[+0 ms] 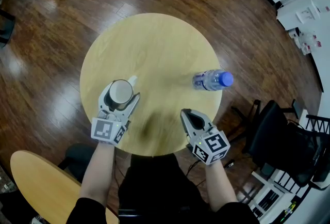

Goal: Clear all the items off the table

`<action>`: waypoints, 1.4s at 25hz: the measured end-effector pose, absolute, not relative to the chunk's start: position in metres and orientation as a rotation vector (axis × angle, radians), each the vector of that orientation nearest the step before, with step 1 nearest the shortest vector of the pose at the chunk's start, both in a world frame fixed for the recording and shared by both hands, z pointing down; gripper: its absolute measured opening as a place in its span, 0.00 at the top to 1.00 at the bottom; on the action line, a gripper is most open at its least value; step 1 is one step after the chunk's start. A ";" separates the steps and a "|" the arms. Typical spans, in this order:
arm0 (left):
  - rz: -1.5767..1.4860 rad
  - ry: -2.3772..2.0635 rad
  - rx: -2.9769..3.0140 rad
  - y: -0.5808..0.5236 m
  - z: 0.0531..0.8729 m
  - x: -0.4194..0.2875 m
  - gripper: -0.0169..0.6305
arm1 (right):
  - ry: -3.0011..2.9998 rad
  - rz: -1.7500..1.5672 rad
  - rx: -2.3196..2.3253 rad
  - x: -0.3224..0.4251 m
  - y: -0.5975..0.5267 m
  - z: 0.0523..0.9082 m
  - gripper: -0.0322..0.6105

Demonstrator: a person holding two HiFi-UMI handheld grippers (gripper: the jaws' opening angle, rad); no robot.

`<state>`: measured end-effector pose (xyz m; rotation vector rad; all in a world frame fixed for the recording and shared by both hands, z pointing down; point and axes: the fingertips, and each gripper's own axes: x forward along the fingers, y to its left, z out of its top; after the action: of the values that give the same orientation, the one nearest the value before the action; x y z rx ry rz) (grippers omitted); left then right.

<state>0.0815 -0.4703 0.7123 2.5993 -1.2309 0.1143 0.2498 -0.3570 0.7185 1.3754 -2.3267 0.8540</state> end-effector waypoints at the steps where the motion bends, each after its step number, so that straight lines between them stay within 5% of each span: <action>1: 0.106 -1.228 2.612 -0.469 0.713 0.082 0.36 | -2.325 0.851 1.378 0.250 -0.357 0.719 0.94; 10: 0.183 -1.192 2.672 -0.469 0.720 0.089 0.34 | -2.315 0.816 1.388 0.244 -0.357 0.713 0.94; 13: 0.207 -1.177 2.651 -0.466 0.719 0.089 0.26 | -2.319 0.806 1.392 0.242 -0.354 0.710 0.94; 25: 0.097 -1.198 2.676 -0.453 0.660 0.063 0.27 | -2.397 0.699 1.443 0.230 -0.357 0.669 0.94; 29: -0.029 -1.226 2.621 -0.436 0.624 0.045 0.36 | -2.468 0.620 1.508 0.233 -0.360 0.633 0.94; 35: -0.053 -1.369 2.643 -0.413 0.571 0.021 0.77 | -2.543 0.527 1.599 0.259 -0.358 0.592 0.94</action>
<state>0.0205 -0.4129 0.5709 2.6428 -1.3688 -0.0530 0.2587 -0.3583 0.5921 1.5988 -2.5431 0.5274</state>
